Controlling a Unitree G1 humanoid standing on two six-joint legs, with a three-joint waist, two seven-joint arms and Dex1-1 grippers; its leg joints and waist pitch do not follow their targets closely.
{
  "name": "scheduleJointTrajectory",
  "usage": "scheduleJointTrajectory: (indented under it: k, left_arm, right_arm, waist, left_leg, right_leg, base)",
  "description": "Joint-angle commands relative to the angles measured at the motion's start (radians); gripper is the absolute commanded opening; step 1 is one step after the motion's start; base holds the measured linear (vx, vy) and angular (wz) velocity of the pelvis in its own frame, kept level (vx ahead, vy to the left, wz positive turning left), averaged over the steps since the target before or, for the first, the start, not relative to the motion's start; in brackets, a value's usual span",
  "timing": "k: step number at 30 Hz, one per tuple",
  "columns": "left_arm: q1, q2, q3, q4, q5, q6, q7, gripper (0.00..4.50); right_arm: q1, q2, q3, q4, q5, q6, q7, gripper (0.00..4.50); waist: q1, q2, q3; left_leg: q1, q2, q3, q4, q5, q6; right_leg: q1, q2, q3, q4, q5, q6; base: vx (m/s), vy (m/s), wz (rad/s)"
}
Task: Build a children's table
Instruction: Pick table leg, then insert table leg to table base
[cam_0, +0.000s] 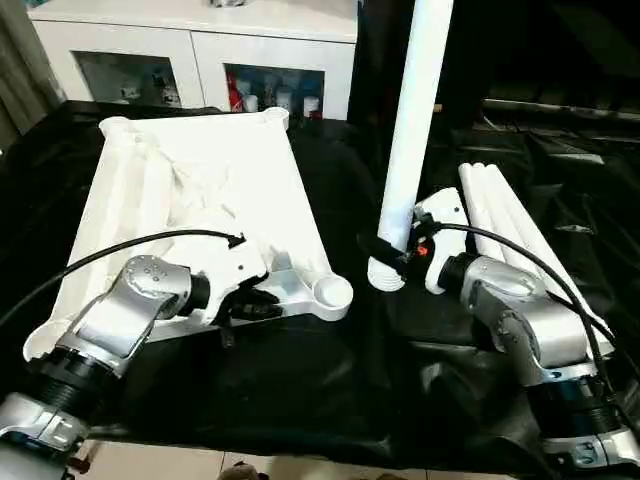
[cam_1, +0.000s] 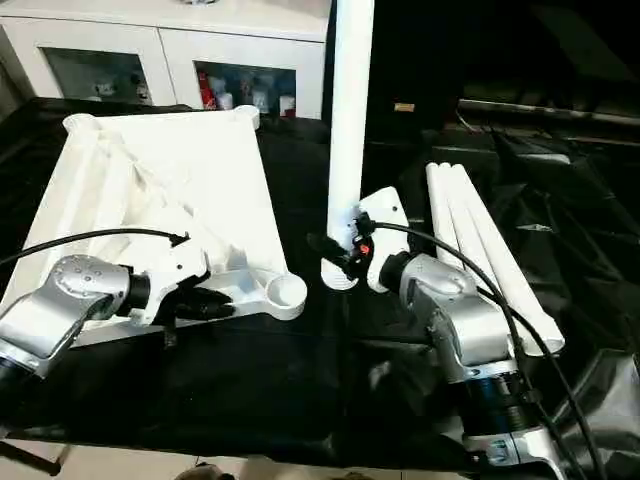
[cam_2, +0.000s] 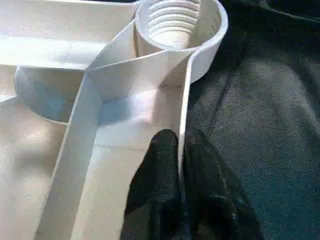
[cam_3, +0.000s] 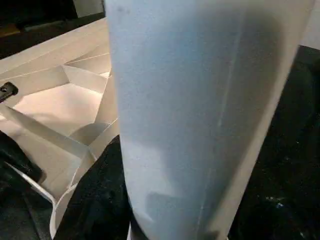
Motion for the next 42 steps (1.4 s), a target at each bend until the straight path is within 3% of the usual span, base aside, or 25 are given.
scheduleJointTrajectory:
  k: [1,12,16,17,23,29,30,37,42]
  left_arm:
    - [-0.003,0.002,0.011,-0.007,0.002,0.003,-0.003,0.11]
    - [0.027,-0.005,-0.036,-0.017,0.059,-0.015,0.002,0.0]
    - [0.019,-0.039,-0.011,-0.018,0.036,-0.006,0.022,0.0]
    - [0.017,-0.046,-0.005,-0.019,0.031,-0.001,0.026,0.47]
    - [0.02,-0.059,0.025,-0.015,0.025,0.006,0.039,0.96]
    - [0.027,-0.042,0.041,-0.01,0.032,0.028,0.032,1.05]
    - [0.028,-0.041,0.043,-0.013,0.031,0.037,0.031,0.88]
    - [0.035,-0.033,0.04,-0.018,0.031,0.056,0.025,0.25]
    - [0.043,-0.039,0.042,-0.018,0.035,0.062,0.033,0.06]
  right_arm:
    - [-0.01,-0.002,-0.007,-0.012,0.006,-0.012,0.004,1.91]
    - [-0.035,0.016,-0.046,-0.045,0.111,0.083,0.059,1.91]
    - [-0.059,0.03,-0.066,-0.032,0.133,0.096,0.055,1.91]
    - [-0.062,0.03,-0.067,-0.03,0.135,0.098,0.054,1.91]
    - [-0.075,0.03,-0.059,-0.026,0.142,0.109,0.061,1.91]
    - [-0.08,0.031,-0.059,-0.022,0.141,0.113,0.063,1.91]
    - [-0.08,0.03,-0.058,-0.022,0.141,0.113,0.063,1.91]
    - [-0.084,0.031,-0.048,-0.013,0.14,0.111,0.065,1.91]
    - [-0.095,0.035,-0.043,-0.003,0.137,0.11,0.07,1.91]
  waist:
    - [-0.001,0.009,-0.073]
    - [-0.004,0.005,-0.073]
    - [0.0,0.004,-0.073]
    - [-0.001,0.005,-0.073]
    - [0.001,0.001,-0.077]
    - [0.0,-0.002,-0.074]
    - [0.0,0.002,-0.074]
    - [0.0,-0.003,-0.073]
    - [-0.001,-0.003,-0.072]
  left_leg:
    - [0.012,0.059,-0.023,-0.085,-0.144,-0.025]
    - [0.013,0.061,-0.022,-0.085,-0.136,-0.013]
    - [0.013,0.061,-0.022,-0.084,-0.133,-0.017]
    - [0.014,0.06,-0.021,-0.084,-0.133,-0.019]
    - [0.01,0.059,-0.021,-0.083,-0.109,-0.013]
    - [0.011,0.058,-0.021,-0.083,-0.124,-0.013]
    - [0.012,0.059,-0.021,-0.084,-0.125,-0.015]
    - [0.011,0.059,-0.021,-0.085,-0.13,-0.015]
    - [0.009,0.058,-0.022,-0.085,-0.129,-0.015]
  right_leg:
    - [0.053,-0.094,0.062,-0.074,-0.232,-0.182]
    - [0.052,-0.093,0.062,-0.074,-0.233,-0.185]
    - [0.05,-0.095,0.062,-0.075,-0.249,-0.181]
    - [0.049,-0.094,0.062,-0.075,-0.246,-0.182]
    - [0.053,-0.094,0.062,-0.071,-0.203,-0.185]
    - [0.052,-0.095,0.061,-0.077,-0.248,-0.172]
    - [0.05,-0.095,0.062,-0.076,-0.253,-0.171]
    - [0.049,-0.095,0.062,-0.079,-0.27,-0.165]
    - [0.05,-0.096,0.062,-0.079,-0.284,-0.161]
  base:
    - [0.0,0.0,0.0]
    - [0.0,0.0,0.0]
    - [0.0,0.0,0.0]
    - [0.0,0.0,0.0]
    - [0.0,0.0,0.0]
    - [0.0,0.0,0.0]
    - [0.0,0.0,0.0]
    - [0.0,0.0,0.0]
    - [0.0,0.0,0.0]
